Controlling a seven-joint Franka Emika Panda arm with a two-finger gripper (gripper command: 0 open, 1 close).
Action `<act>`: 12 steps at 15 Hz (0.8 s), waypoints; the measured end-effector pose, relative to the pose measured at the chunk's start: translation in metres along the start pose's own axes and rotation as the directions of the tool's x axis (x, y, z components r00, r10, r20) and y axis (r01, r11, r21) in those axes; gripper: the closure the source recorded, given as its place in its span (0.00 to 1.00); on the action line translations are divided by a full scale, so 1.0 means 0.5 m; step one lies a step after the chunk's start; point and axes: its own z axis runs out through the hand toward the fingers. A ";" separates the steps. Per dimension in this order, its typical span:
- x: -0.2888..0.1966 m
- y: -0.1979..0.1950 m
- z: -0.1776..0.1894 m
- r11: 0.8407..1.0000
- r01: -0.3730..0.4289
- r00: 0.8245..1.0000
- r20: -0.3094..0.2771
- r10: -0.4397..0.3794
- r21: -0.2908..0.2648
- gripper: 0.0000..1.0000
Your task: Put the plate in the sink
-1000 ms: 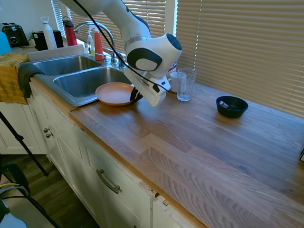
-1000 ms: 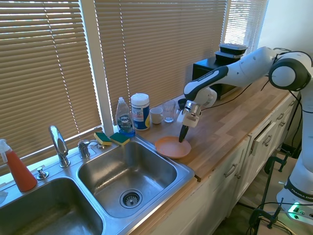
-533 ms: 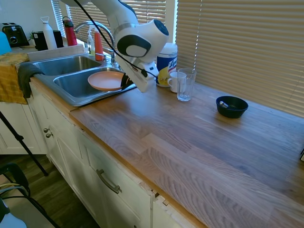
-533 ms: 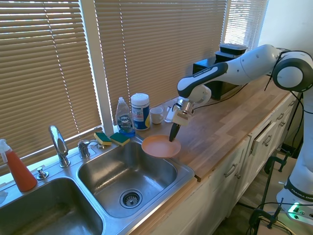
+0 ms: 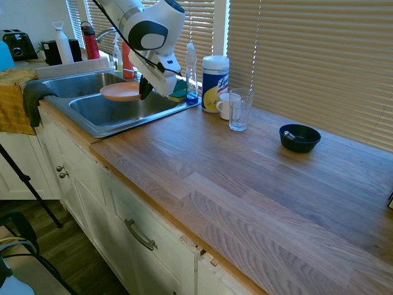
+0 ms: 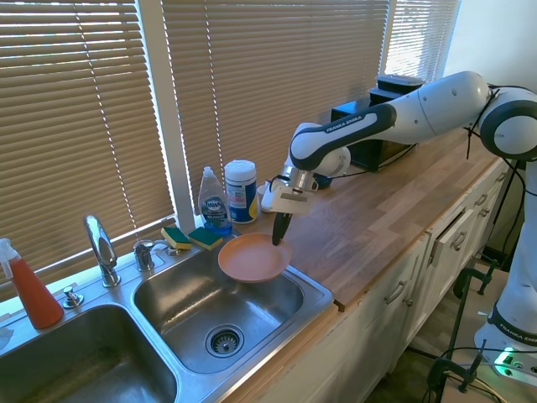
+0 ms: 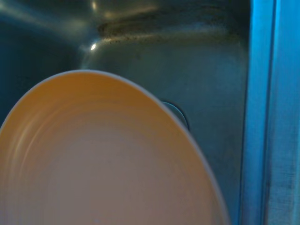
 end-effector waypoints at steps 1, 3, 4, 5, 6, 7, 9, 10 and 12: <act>-0.014 -0.019 0.006 1.000 0.012 1.000 -0.011 -0.013 -0.007 1.00; -0.056 -0.077 0.034 0.999 0.050 0.998 -0.034 -0.051 -0.019 1.00; -0.076 -0.106 0.057 0.997 0.069 0.997 -0.037 -0.070 -0.026 1.00; -0.090 -0.133 0.084 0.995 0.087 0.995 -0.043 -0.088 -0.038 1.00; -0.099 -0.155 0.120 0.993 0.100 0.994 -0.048 -0.103 -0.056 1.00; -0.106 -0.175 0.158 0.992 0.108 0.992 -0.055 -0.112 -0.068 1.00; -0.115 -0.199 0.240 0.989 0.113 0.991 -0.064 -0.119 -0.094 1.00; -0.116 -0.205 0.275 0.989 0.109 0.991 -0.068 -0.116 -0.105 1.00; -0.111 -0.207 0.332 0.988 0.092 0.992 -0.074 -0.102 -0.125 1.00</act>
